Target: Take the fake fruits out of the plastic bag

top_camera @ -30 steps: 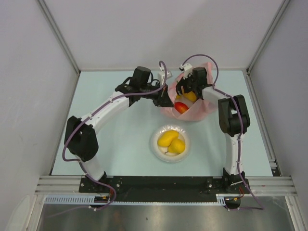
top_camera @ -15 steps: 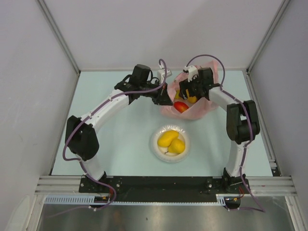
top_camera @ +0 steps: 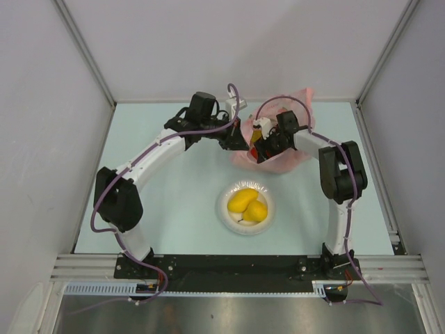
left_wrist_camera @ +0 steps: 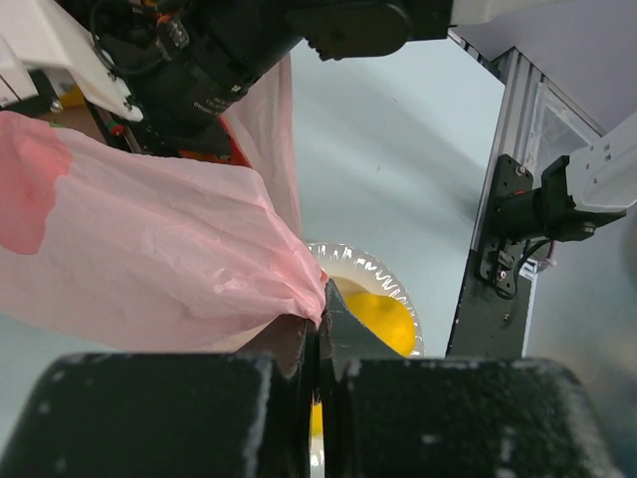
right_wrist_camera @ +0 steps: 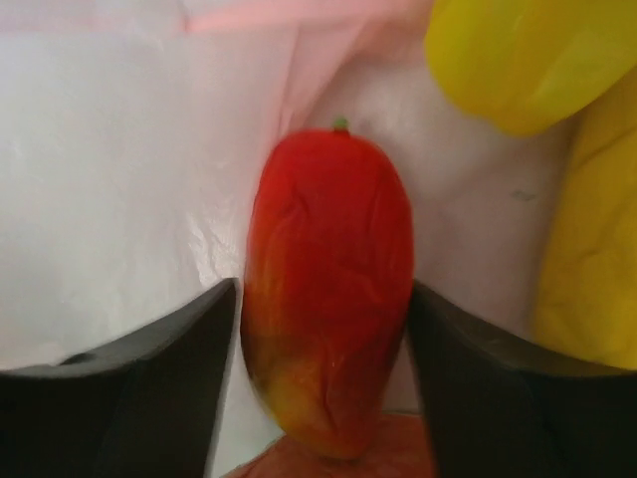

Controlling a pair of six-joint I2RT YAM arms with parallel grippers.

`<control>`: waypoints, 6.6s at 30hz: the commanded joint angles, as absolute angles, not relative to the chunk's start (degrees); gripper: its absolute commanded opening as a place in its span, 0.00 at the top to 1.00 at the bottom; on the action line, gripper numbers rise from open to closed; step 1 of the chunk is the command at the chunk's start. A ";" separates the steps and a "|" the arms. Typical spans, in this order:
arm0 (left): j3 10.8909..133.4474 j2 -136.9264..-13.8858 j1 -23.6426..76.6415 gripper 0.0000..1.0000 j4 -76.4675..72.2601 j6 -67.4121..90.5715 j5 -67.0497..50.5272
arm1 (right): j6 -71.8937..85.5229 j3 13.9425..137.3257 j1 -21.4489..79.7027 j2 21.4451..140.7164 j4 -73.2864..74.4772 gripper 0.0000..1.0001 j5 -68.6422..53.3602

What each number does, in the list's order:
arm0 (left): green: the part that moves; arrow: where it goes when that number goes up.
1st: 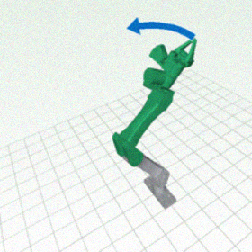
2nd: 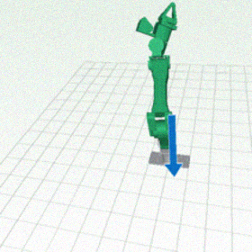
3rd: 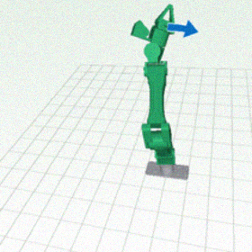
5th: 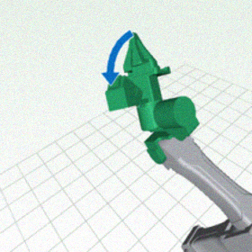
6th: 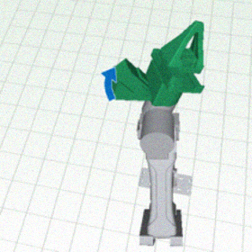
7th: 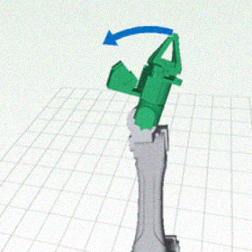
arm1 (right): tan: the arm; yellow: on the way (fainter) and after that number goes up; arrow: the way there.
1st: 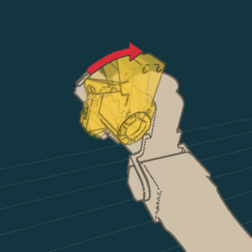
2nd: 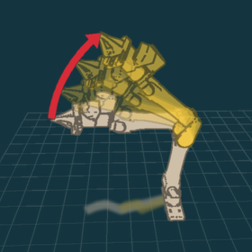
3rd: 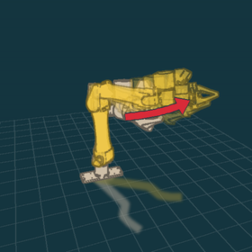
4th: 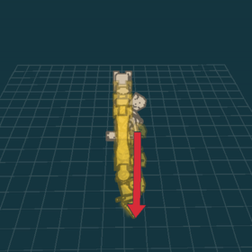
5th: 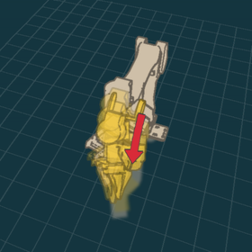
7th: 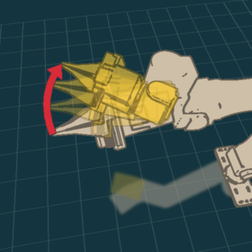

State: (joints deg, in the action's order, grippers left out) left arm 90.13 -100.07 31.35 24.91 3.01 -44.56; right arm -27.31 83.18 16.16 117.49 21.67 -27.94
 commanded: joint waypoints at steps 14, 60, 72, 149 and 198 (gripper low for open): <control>88.68 -99.49 30.67 1.00 20.13 5.01 -43.59 | -30.49 82.01 14.94 89.95 31.09 0.71 -38.58; 72.60 -85.96 27.25 1.00 4.31 17.93 -39.20 | 0.18 60.65 56.07 88.33 29.44 0.34 -12.57; 73.03 -86.92 27.25 1.00 5.00 18.11 -39.73 | -4.38 65.63 56.34 80.60 31.72 0.18 -14.95; 87.71 -98.79 29.53 1.00 25.40 -6.33 -35.86 | -32.72 84.90 11.51 88.78 26.10 1.00 -41.92; 92.99 -101.95 26.89 1.00 20.83 4.22 -28.83 | -105.29 69.08 38.76 97.64 35.50 0.88 -47.38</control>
